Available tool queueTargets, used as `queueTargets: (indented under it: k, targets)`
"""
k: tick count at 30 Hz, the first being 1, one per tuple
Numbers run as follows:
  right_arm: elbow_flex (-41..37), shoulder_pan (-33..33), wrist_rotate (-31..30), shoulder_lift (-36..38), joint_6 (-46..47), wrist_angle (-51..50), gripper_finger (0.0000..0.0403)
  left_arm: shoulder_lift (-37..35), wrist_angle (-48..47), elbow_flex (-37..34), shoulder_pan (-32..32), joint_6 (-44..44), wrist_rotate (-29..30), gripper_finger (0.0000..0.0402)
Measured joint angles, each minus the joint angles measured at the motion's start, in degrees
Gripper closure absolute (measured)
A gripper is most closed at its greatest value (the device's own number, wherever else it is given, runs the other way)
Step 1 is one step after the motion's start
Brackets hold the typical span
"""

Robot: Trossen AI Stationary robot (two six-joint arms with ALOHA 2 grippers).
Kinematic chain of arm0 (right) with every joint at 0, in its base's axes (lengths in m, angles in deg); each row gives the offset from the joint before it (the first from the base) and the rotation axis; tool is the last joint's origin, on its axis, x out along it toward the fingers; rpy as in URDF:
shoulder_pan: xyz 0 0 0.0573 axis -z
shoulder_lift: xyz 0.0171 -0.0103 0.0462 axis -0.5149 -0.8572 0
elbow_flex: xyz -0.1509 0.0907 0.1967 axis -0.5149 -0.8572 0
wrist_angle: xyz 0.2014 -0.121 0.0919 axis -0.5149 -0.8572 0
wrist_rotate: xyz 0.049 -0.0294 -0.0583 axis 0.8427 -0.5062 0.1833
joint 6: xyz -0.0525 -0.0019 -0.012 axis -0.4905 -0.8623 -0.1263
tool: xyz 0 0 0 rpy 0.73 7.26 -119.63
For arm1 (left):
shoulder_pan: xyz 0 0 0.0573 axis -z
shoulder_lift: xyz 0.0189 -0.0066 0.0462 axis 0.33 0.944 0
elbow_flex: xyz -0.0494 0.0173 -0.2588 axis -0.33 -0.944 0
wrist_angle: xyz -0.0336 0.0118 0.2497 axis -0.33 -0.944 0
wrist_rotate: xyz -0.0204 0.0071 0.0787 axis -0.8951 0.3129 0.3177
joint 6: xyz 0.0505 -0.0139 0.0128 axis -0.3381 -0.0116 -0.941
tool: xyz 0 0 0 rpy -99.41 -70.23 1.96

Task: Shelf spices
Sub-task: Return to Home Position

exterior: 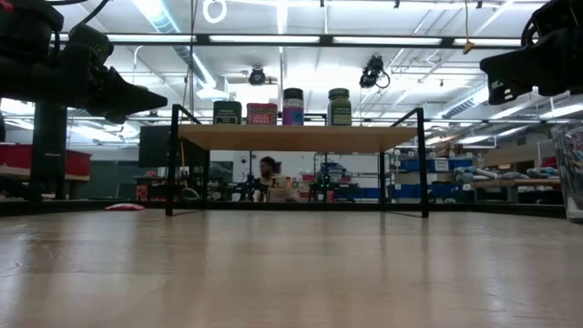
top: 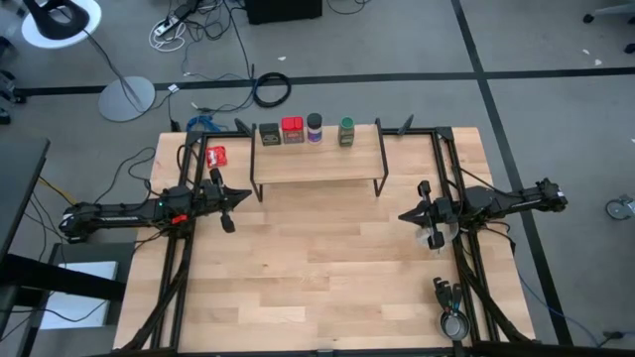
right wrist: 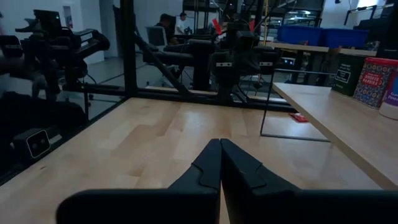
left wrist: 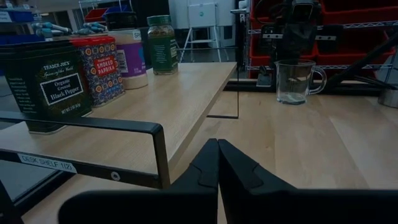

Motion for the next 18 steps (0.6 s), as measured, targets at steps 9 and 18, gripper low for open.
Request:
queueTargets:
  k: [9, 18]
  targets:
    - [0.05, 0.0, 0.0, 0.0, -0.02, 0.07, 0.0396, 0.0, 0.0, 0.0, 0.01, 0.02, 0.0, 0.0394]
    - [0.07, -0.02, 0.0, 0.0, -0.02, 0.09, 0.0393, 0.0, 0.0, 0.0, 0.01, 0.02, 0.0, 0.0394]
